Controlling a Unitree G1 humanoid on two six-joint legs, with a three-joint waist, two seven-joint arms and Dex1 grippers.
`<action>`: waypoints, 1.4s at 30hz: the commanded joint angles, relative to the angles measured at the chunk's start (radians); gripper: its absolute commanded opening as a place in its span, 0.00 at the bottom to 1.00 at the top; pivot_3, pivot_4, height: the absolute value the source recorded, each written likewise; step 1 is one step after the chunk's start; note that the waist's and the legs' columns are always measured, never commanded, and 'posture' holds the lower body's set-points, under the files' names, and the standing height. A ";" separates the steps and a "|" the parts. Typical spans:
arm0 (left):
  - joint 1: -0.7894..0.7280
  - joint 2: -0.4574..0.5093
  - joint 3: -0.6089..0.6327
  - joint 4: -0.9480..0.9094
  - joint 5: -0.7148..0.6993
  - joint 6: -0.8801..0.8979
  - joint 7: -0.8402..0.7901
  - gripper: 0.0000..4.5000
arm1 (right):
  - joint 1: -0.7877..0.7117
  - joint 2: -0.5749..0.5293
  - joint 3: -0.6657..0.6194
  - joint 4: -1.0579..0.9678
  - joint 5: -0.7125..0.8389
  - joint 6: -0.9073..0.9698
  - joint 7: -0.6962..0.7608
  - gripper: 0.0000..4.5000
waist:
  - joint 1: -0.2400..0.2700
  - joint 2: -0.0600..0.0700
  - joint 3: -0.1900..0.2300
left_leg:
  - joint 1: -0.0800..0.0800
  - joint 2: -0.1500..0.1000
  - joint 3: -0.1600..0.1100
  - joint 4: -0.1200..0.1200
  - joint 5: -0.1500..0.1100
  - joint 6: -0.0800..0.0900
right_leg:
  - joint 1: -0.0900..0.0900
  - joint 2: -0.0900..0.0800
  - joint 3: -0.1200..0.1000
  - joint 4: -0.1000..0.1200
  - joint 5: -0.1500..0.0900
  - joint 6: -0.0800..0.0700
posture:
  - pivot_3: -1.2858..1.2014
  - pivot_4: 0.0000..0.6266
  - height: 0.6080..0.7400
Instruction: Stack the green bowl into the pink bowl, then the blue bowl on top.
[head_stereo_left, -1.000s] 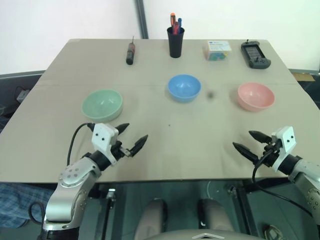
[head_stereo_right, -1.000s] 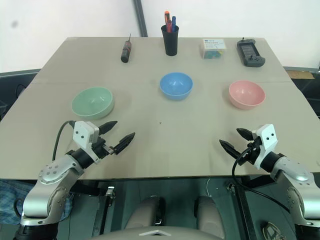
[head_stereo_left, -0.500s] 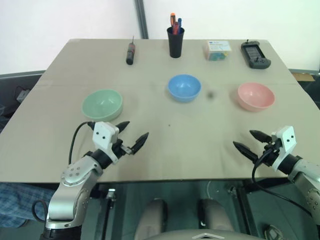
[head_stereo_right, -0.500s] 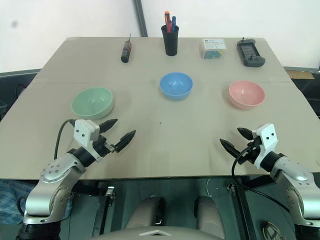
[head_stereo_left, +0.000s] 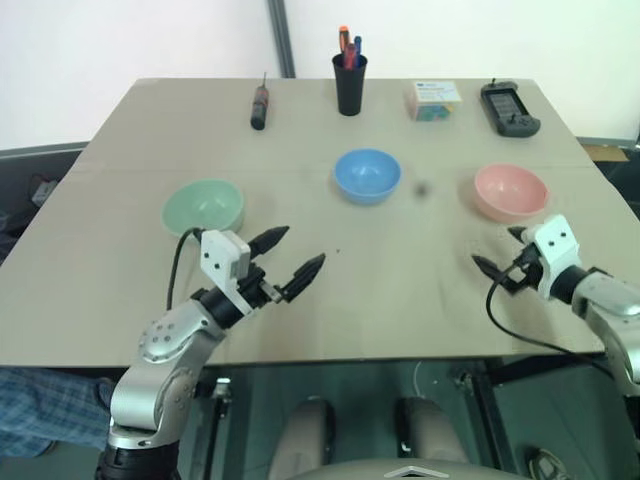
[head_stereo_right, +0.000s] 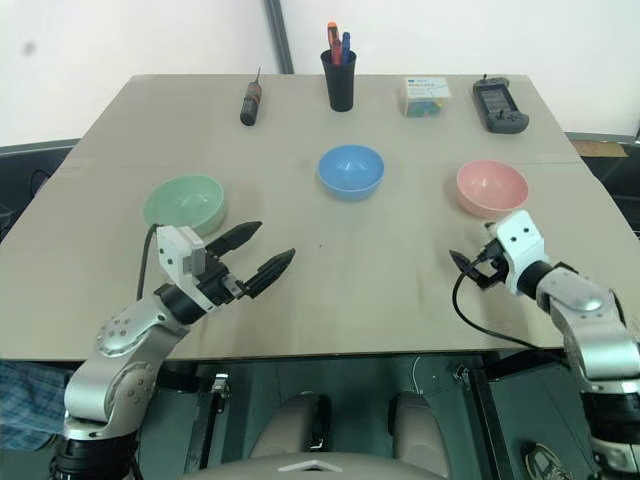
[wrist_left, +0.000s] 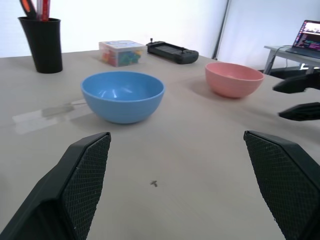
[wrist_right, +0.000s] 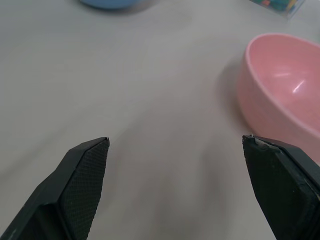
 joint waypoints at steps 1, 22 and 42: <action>-0.033 -0.005 -0.021 -0.058 -0.037 -0.004 -0.011 1.00 | -0.107 -0.050 0.045 0.055 -0.078 -0.019 0.016 0.99 | 0.000 0.000 0.000 | 0.000 0.000 0.001 0.000 0.000 0.000 | 0.000 0.000 0.000 0.000 0.000 0.000 | 0.52 0.24 1.00; -0.095 -0.021 -0.089 -0.089 -0.065 -0.011 0.001 1.00 | -0.615 -0.034 0.232 0.792 -0.279 -0.100 0.171 0.99 | -0.005 0.001 0.001 | 0.000 0.000 0.004 0.000 0.000 0.000 | 0.000 0.000 0.002 -0.001 0.002 0.003 | 0.52 0.24 1.00; -0.073 -0.020 -0.089 -0.072 -0.042 -0.041 -0.009 1.00 | -0.621 -0.038 0.252 0.757 -0.289 -0.188 0.324 0.02 | -0.003 0.001 0.002 | 0.000 0.000 0.004 0.000 0.000 0.000 | 0.000 0.000 0.002 -0.001 0.002 0.003 | 0.52 0.24 1.00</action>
